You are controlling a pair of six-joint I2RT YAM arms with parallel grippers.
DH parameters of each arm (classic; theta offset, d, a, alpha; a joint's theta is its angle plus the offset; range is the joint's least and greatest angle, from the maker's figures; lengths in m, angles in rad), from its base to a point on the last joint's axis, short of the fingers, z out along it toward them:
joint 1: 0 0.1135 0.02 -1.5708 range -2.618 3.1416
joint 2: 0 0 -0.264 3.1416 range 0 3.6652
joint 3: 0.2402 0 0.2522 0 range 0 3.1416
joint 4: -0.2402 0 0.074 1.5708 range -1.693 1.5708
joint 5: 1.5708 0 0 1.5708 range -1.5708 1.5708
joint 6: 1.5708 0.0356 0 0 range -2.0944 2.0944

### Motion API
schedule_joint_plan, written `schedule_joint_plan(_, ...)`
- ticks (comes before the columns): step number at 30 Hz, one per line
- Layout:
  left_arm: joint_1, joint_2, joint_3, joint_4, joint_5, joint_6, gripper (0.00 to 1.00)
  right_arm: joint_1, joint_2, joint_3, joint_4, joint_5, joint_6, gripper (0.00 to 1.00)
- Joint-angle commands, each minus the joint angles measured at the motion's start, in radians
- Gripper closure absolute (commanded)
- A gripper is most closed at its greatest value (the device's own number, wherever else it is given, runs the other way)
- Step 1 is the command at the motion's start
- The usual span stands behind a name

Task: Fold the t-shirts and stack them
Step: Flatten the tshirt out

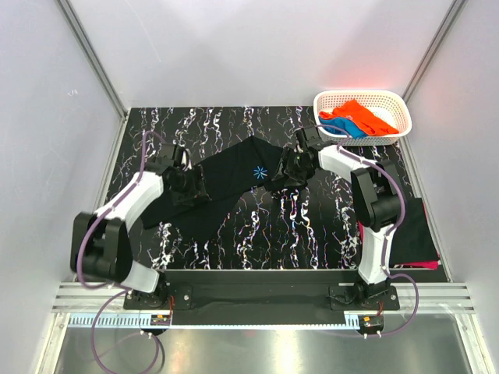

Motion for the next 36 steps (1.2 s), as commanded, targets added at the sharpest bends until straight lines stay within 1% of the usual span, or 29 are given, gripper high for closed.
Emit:
schedule_joint_plan(1,0.004,0.107,0.092,0.06,0.048,-0.001,0.3,-0.014,0.04,0.057,0.057,-0.028,0.034,0.41)
schedule_joint_plan(3,0.002,0.13,0.099,0.043,-0.003,-0.012,0.29,-0.014,0.054,0.074,0.059,-0.026,0.039,0.41)
schedule_joint_plan(4,0.004,0.138,0.093,0.037,-0.03,-0.015,0.23,-0.014,0.057,0.079,0.059,-0.009,0.039,0.41)
schedule_joint_plan(7,0.002,0.147,0.07,0.023,-0.076,-0.004,0.22,-0.016,0.083,0.111,0.057,0.001,0.026,0.44)
schedule_joint_plan(8,0.004,0.146,0.063,0.023,-0.081,0.002,0.22,-0.016,0.098,0.123,0.057,0.006,0.025,0.51)
schedule_joint_plan(10,0.004,0.143,0.06,0.023,-0.078,0.02,0.22,-0.017,0.109,0.133,0.059,0.02,0.02,0.58)
schedule_joint_plan(11,0.005,0.138,0.055,0.022,-0.076,0.025,0.23,-0.019,0.117,0.143,0.059,0.026,0.014,0.64)
schedule_joint_plan(12,0.004,0.135,0.052,0.022,-0.073,0.03,0.23,-0.019,0.12,0.148,0.057,0.031,0.005,0.82)
schedule_joint_plan(15,0.005,0.106,0.03,0.015,-0.089,0.031,0.24,-0.025,0.094,0.142,0.05,0.04,-0.027,0.98)
schedule_joint_plan(16,0.004,0.097,0.023,0.011,-0.095,0.027,0.24,-0.026,0.057,0.134,0.04,0.055,-0.038,1.0)
schedule_joint_plan(18,0.005,0.06,0.003,0.0,-0.109,0.019,0.25,-0.028,0.006,0.107,-0.007,0.077,-0.076,1.0)
schedule_joint_plan(21,0.016,-0.01,-0.031,-0.009,-0.115,-0.001,0.26,-0.025,-0.124,0.05,-0.087,0.106,-0.11,1.0)
schedule_joint_plan(22,0.021,-0.027,-0.04,-0.009,-0.1,-0.004,0.26,-0.026,-0.205,-0.002,-0.102,0.107,-0.112,1.0)
schedule_joint_plan(24,0.024,-0.075,-0.069,-0.002,-0.069,-0.013,0.27,-0.026,-0.285,-0.059,-0.14,0.113,-0.118,1.0)
schedule_joint_plan(25,0.022,-0.081,-0.103,-0.001,-0.019,-0.032,0.27,-0.026,-0.358,-0.105,-0.151,0.118,-0.124,1.0)
schedule_joint_plan(27,0.018,-0.089,-0.143,-0.003,0.026,-0.064,0.28,-0.026,-0.423,-0.142,-0.159,0.12,-0.135,1.0)
schedule_joint_plan(29,-0.03,-0.121,-0.197,-0.003,0.026,-0.122,0.3,-0.025,-0.472,-0.151,-0.165,0.107,-0.142,1.0)
schedule_joint_plan(30,-0.057,-0.135,-0.206,-0.003,-0.01,-0.143,0.32,-0.026,-0.48,-0.147,-0.173,0.089,-0.144,1.0)
schedule_joint_plan(31,-0.126,-0.152,-0.21,-0.009,-0.03,-0.157,0.34,-0.026,-0.482,-0.137,-0.173,0.08,-0.142,1.0)
schedule_joint_plan(33,-0.186,-0.161,-0.23,-0.033,-0.076,-0.188,0.35,-0.026,-0.479,-0.125,-0.179,0.063,-0.13,1.0)
schedule_joint_plan(34,-0.221,-0.169,-0.241,-0.046,-0.131,-0.228,0.36,-0.028,-0.48,-0.116,-0.184,0.042,-0.126,1.0)
schedule_joint_plan(36,-0.235,-0.182,-0.288,-0.052,-0.165,-0.263,0.36,-0.028,-0.491,-0.114,-0.184,0.02,-0.107,1.0)
